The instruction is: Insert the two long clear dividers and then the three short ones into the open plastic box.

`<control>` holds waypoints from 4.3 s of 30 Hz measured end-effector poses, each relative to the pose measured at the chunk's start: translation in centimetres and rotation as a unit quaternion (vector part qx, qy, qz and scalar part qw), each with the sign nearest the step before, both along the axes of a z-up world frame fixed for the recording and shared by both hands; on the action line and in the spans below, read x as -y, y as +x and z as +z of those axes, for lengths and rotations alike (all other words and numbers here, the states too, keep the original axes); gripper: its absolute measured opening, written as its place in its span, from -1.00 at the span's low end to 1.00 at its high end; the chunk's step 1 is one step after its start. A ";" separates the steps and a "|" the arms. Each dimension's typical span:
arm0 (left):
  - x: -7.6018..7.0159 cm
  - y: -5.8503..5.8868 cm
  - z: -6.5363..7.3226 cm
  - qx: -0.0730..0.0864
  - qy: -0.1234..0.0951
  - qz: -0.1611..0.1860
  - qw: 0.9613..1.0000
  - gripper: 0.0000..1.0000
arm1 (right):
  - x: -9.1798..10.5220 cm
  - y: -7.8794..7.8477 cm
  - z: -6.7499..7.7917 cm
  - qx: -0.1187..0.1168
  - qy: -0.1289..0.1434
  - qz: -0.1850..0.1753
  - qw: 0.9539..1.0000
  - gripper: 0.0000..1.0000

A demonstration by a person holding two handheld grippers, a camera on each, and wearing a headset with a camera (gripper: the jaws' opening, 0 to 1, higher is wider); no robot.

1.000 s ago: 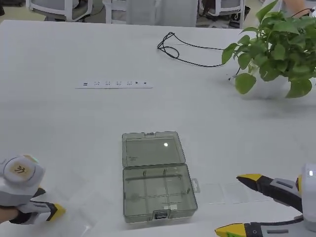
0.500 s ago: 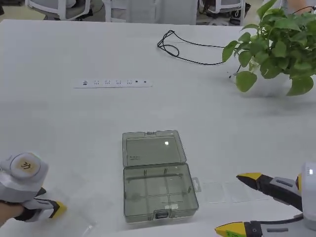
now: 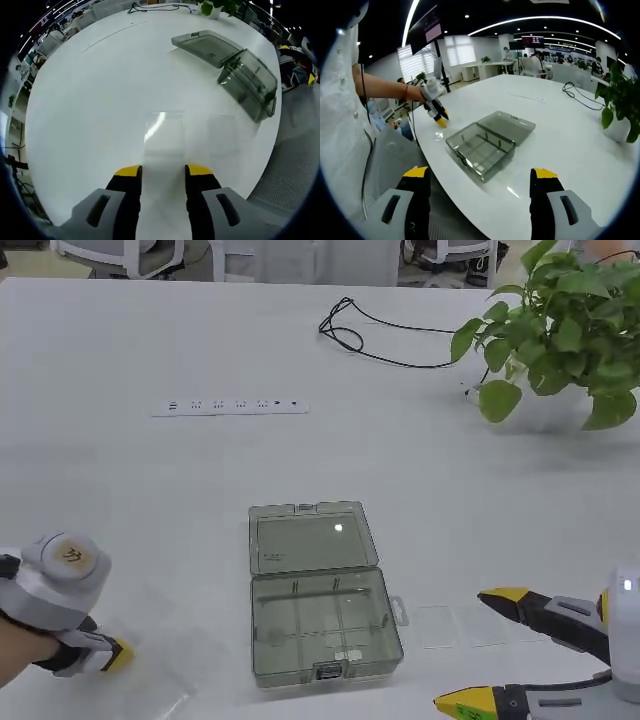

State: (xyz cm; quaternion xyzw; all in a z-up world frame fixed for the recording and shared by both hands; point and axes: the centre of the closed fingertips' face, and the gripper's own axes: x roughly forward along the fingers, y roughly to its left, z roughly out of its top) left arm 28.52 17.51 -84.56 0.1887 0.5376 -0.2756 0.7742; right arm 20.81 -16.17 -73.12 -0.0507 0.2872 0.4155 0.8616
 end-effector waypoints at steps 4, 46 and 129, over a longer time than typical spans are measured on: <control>-0.1 0.0 0.0 -0.004 0.003 0.001 1.000 -0.35 | 0.0 0.0 0.0 0.000 0.001 -0.001 1.000 0.64; 0.6 -1.1 0.5 -0.035 -0.059 0.030 0.997 -0.38 | -0.6 -0.3 0.2 0.000 -0.003 0.010 1.000 0.62; 18.2 -2.6 23.0 0.190 -0.441 -0.011 0.877 -0.39 | -13.5 4.9 14.2 0.029 0.156 -0.074 0.985 -0.55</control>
